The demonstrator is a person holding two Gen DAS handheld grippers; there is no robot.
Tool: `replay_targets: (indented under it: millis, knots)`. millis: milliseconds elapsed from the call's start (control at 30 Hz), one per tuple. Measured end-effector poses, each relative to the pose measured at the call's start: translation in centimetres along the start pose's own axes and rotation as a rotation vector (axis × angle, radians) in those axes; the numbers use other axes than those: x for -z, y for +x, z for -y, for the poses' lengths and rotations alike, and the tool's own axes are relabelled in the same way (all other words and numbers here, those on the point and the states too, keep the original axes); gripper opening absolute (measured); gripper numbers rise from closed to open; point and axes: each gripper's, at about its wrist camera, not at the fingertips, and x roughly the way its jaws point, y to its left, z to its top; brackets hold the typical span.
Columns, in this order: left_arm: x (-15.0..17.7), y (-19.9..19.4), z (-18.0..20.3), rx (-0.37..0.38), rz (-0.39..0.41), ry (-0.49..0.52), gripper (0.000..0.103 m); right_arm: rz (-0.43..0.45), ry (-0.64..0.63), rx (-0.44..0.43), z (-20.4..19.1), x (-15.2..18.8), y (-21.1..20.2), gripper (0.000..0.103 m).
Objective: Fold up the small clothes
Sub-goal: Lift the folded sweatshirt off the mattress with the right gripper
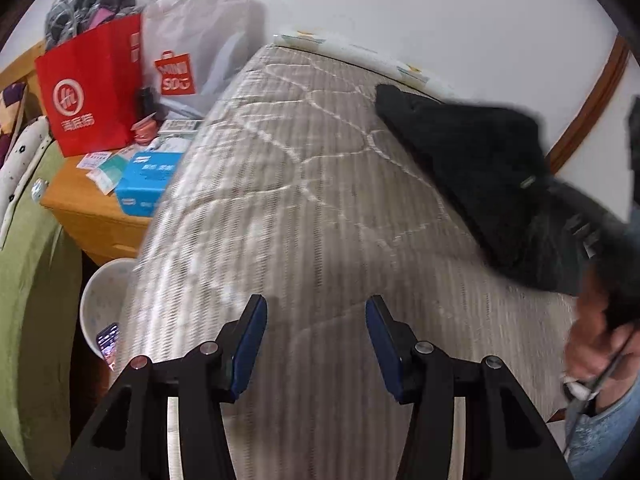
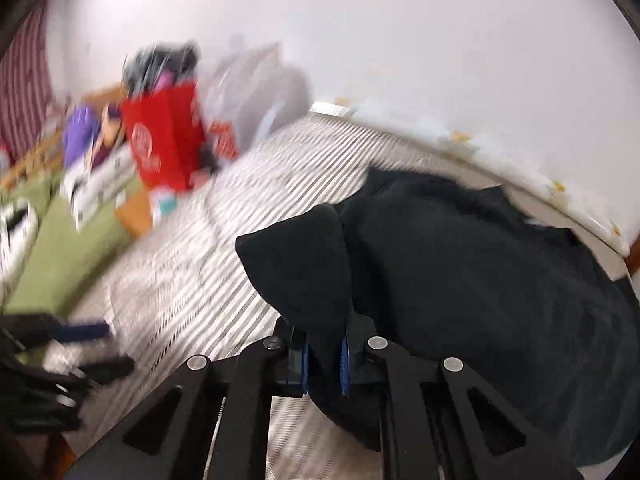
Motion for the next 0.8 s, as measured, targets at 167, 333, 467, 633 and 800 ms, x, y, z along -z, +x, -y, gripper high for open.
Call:
replay_targets:
  millis: [167,333,467,633,800]
  knots:
    - [-1.0,0.5,5.1,0.042,0.015,0.078,0.049,0.119,0.113,0.06,7.3,-0.8,-5.7,0.01]
    - [-1.6,1.0,10.8,0.1,0.029,0.155,0.049,0.172,0.211,0.146,14.8,0.6,-10.1,0.01]
    - [-1.5,1.8,16.0,0.14,0.029,0.232,0.049,0.173,0.341,0.182,22.0,3.7,-12.2,0.009]
    - [-0.7,3.5,21.6,0.205,0.011,0.286,0.049,0.111,0.467,0.195,28.2,9.3,-12.4,0.009]
    - [0.0,4.8,25.2,0.223,-0.013,0.325,0.049,0.048,0.53,0.156,30.9,14.3,-11.3,0.012]
